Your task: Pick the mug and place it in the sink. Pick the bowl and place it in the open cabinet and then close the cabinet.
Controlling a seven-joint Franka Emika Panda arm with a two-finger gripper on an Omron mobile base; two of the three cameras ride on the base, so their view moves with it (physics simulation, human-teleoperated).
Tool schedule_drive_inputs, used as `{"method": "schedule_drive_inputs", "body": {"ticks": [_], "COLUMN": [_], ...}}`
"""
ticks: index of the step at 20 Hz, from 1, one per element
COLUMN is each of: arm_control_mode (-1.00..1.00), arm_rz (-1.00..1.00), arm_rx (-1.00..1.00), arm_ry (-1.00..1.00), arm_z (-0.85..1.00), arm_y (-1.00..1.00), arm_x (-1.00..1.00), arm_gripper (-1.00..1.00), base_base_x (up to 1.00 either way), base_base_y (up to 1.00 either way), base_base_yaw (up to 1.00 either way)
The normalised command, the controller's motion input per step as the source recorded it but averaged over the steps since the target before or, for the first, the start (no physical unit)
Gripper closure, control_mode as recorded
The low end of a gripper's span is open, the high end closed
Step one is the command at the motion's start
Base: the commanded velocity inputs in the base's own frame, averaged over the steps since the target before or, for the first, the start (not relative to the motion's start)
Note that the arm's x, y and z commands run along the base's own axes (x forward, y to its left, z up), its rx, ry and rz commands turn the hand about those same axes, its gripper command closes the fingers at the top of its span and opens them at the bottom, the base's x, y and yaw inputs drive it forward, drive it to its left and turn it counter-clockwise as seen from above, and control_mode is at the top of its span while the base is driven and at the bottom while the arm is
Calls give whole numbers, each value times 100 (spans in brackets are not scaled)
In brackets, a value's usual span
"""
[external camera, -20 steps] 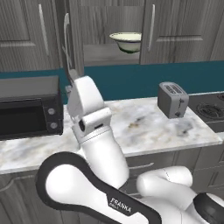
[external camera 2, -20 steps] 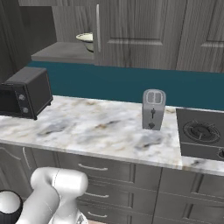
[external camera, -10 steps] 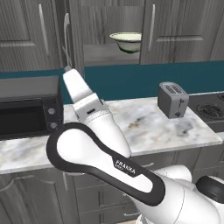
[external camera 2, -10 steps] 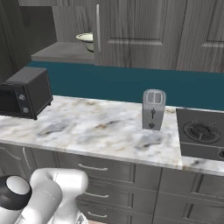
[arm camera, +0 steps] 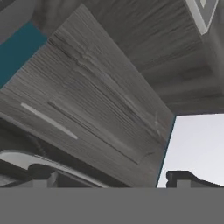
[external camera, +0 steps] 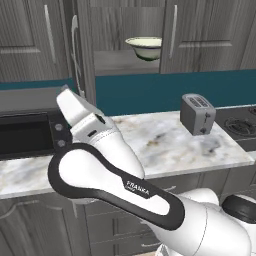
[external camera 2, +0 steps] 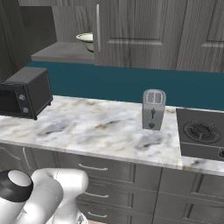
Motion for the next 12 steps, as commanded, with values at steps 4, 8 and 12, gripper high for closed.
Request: {"method": "schedule_drive_inputs", "body": {"ticks": [4,8,12], "arm_control_mode": [-100,-100,-100], "arm_rz": [-32,-37,-41], "arm_rx": [0,0,0], "arm_ry": [5,8,11], "arm_z": [-4,0,0], "arm_y": [55,42,66], "arm_x": [-62,-38,0], "arm_gripper": [-100,-100,-100], "base_base_x": [0,0,0], "base_base_y": [0,0,0], "base_base_yaw": [0,0,0]}}
